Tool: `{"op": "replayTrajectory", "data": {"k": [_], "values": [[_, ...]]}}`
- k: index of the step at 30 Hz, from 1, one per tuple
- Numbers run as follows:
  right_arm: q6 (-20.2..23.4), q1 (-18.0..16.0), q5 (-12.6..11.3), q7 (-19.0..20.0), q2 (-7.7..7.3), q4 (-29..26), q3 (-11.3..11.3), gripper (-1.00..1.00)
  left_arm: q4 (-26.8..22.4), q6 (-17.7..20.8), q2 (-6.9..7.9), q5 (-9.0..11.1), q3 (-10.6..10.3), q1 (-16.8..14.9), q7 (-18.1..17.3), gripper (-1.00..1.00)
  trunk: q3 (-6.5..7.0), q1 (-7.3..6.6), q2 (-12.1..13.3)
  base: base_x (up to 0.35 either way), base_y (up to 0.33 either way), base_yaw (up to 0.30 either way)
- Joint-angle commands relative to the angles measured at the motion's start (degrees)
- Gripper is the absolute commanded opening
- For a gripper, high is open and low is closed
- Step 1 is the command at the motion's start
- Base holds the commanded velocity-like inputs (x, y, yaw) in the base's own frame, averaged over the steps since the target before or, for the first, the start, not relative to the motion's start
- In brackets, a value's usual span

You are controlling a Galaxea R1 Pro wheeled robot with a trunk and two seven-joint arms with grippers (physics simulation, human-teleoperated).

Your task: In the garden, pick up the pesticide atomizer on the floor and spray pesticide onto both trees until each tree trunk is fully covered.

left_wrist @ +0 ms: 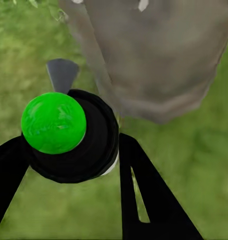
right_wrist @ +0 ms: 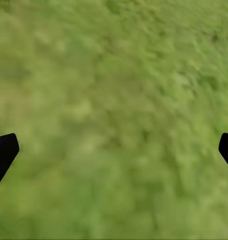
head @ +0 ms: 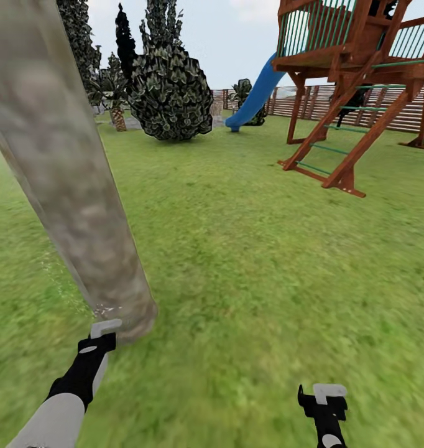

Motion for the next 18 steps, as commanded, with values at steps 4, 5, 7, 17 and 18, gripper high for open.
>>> {"op": "replayTrajectory", "data": {"k": [4,5,7,17,18], "values": [[0.00,0.00,-0.03,0.00,-0.01,0.00,0.01,1.00,-7.77,7.52,-0.54,0.01,-4.15,-2.16,-1.63,-1.00,0.00,0.00,0.00,0.000,0.000,0.276],[0.00,-0.02,-0.05,0.00,0.00,0.01,0.01,1.00,-9.14,8.48,-0.55,0.07,-5.84,-2.52,-2.36,-1.00,0.00,0.00,0.00,0.000,0.000,0.276],[0.00,-0.01,-0.05,0.00,-0.02,0.00,0.01,1.00,-12.61,11.98,-0.08,0.25,-7.50,-3.34,-3.24,-1.00,0.00,0.00,0.00,0.000,0.000,0.270],[0.00,0.00,-0.05,0.00,-0.08,0.00,0.01,1.00,-15.33,16.15,2.71,-0.26,-8.01,-4.79,-12.59,-1.00,0.00,0.00,0.00,0.000,0.000,0.033],[0.00,0.00,-0.06,0.00,-0.08,0.00,0.01,1.00,-15.33,16.13,3.16,-0.31,-8.06,-4.61,-12.65,-1.00,0.00,0.00,0.00,0.000,0.000,0.000]]}}
